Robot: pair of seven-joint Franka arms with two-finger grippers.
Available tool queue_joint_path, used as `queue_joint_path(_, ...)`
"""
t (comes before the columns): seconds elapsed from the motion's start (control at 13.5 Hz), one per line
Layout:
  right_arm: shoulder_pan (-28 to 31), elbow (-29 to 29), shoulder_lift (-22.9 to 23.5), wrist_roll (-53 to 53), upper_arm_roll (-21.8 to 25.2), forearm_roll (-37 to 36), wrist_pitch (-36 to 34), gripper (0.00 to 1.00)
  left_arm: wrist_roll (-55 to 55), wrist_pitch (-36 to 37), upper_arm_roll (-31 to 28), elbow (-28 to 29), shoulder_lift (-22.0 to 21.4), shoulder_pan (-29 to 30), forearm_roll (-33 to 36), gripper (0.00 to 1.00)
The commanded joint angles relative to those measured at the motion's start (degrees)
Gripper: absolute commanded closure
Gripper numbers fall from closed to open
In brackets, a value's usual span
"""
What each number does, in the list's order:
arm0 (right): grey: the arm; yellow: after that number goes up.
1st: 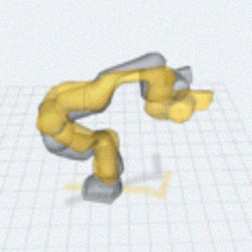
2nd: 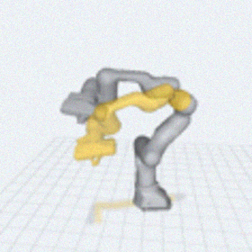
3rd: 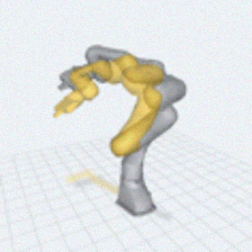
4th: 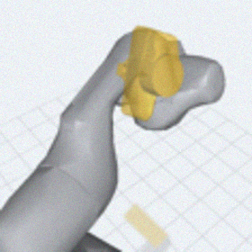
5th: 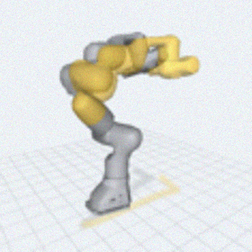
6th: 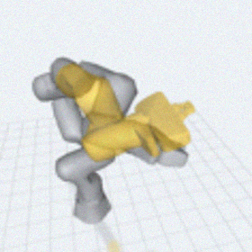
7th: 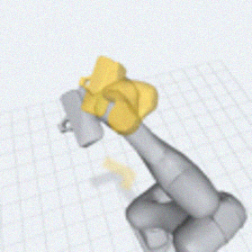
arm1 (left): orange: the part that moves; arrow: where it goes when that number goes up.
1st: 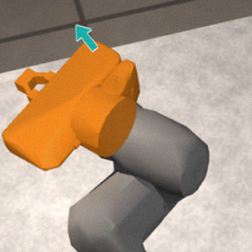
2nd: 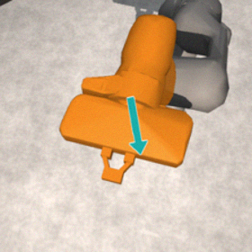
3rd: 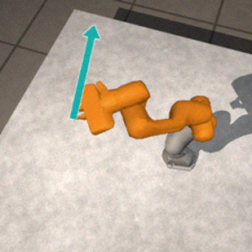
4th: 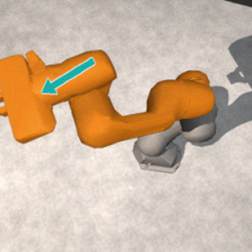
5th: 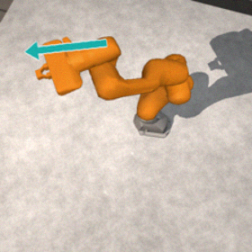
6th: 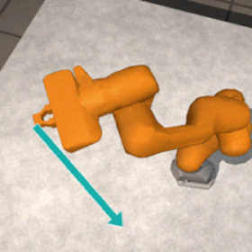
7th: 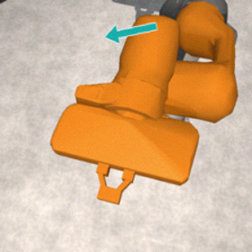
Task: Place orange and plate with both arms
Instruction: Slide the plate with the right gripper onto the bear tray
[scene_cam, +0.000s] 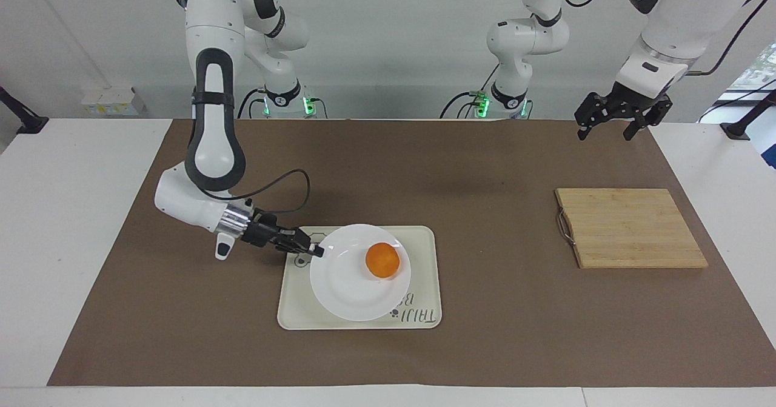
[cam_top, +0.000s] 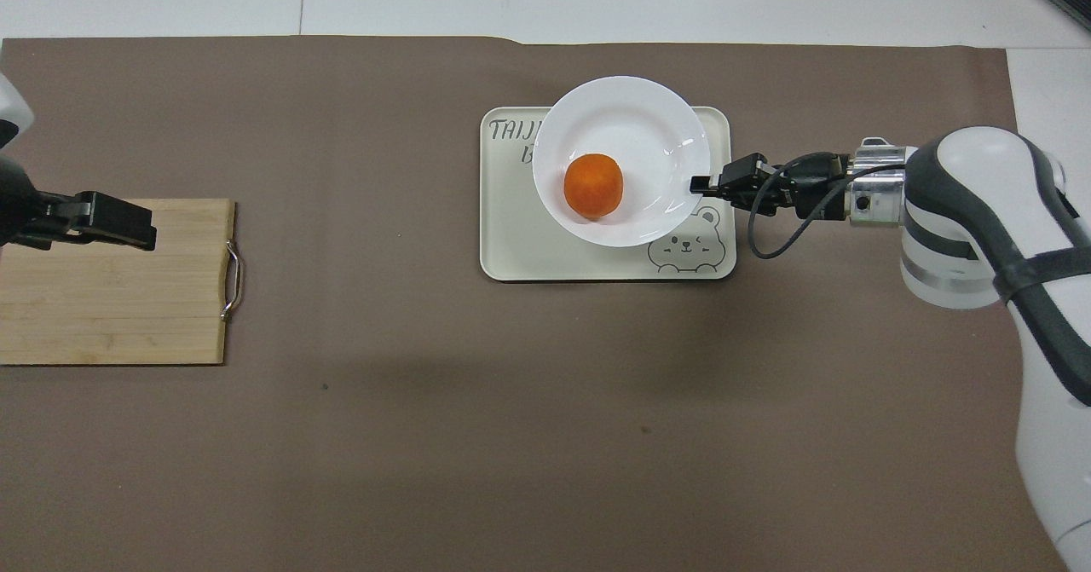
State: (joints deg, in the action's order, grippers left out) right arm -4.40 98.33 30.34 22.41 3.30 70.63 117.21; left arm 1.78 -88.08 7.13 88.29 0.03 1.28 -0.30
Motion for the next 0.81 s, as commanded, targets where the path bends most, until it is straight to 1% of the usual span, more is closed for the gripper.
queue_joint_path(0.0,0.27,-3.32,2.27,-1.31,-0.48,0.74,-0.22,1.0,-0.72,0.54,0.6,-0.66,0.14,1.27,-0.84,0.0)
queue_joint_path(0.22,-0.08,-2.71,2.09,-1.14,-0.48,-1.37,-0.31,1.0,-0.72,0.54,0.6,-0.66,0.14,1.27,-0.84,0.0)
queue_joint_path(0.37,-0.96,-1.31,1.83,-0.88,-0.48,-2.15,-0.49,1.0,-0.72,0.63,0.6,-0.66,0.14,1.27,-0.84,0.0)
queue_joint_path(0.67,-0.96,0.54,1.04,-0.79,-0.48,-4.0,-1.1,1.0,-0.72,0.63,0.6,-0.66,0.14,1.27,-0.84,0.0)
queue_joint_path(0.74,-0.96,0.81,0.95,-0.79,-0.48,-5.4,-1.1,1.0,-0.72,0.63,0.6,-0.66,0.14,1.27,-0.84,0.0)
